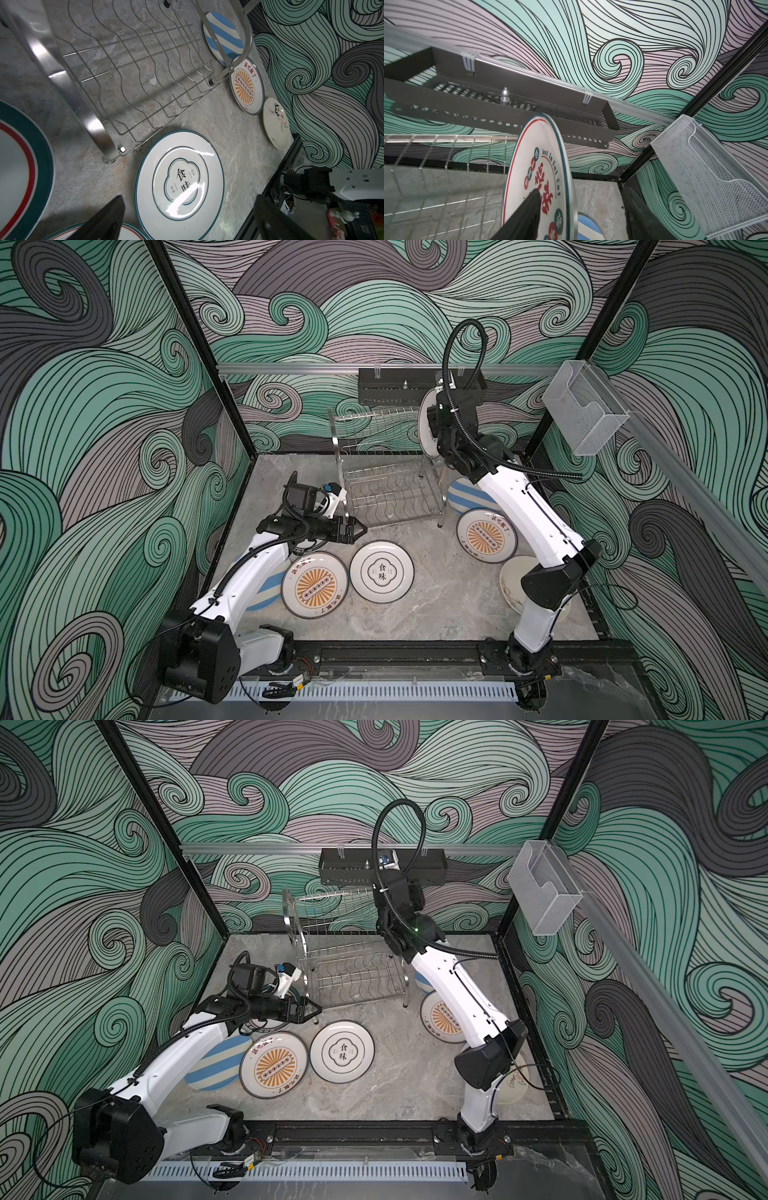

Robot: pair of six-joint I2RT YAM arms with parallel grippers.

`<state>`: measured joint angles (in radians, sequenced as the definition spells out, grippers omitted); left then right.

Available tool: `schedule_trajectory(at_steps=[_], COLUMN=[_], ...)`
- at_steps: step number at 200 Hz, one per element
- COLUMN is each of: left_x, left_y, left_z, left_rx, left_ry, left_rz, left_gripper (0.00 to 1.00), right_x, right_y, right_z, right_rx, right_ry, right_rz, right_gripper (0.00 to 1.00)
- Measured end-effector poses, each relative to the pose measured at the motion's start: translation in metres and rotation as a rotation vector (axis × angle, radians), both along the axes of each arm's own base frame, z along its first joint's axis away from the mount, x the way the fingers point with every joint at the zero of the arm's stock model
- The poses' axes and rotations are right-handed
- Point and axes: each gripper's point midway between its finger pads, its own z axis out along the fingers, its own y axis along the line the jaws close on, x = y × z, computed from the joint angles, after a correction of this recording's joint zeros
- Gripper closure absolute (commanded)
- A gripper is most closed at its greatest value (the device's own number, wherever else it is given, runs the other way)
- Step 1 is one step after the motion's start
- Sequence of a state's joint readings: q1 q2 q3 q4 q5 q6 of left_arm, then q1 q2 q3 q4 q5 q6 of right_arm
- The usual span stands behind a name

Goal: Load the plates into the dish rack
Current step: 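Lower the plate into the rack slots with the right gripper, then open the right gripper and withdraw it from the rack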

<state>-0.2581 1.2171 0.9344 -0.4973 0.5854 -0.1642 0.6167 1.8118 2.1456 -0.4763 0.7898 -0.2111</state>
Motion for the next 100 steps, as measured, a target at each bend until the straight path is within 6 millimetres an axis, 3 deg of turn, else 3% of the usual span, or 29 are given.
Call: schedule_trajectory(at_steps=[58,100], left_x=[0.000,0.001], left_y=[0.004,0.006], left_z=[0.006,0.006], left_rx=[0.012,0.023], left_ry=[-0.026,-0.033], left_rz=[0.016,0.026], left_gripper=[0.01,0.01], right_x=[-0.020,-0.040], right_y=[-0.001,-0.001], right_z=[0.008,-0.005], right_rx=[0.070,0.098], right_ry=[0.008,0.054], right_rz=[0.095,0.178], right_gripper=[0.15,0.08])
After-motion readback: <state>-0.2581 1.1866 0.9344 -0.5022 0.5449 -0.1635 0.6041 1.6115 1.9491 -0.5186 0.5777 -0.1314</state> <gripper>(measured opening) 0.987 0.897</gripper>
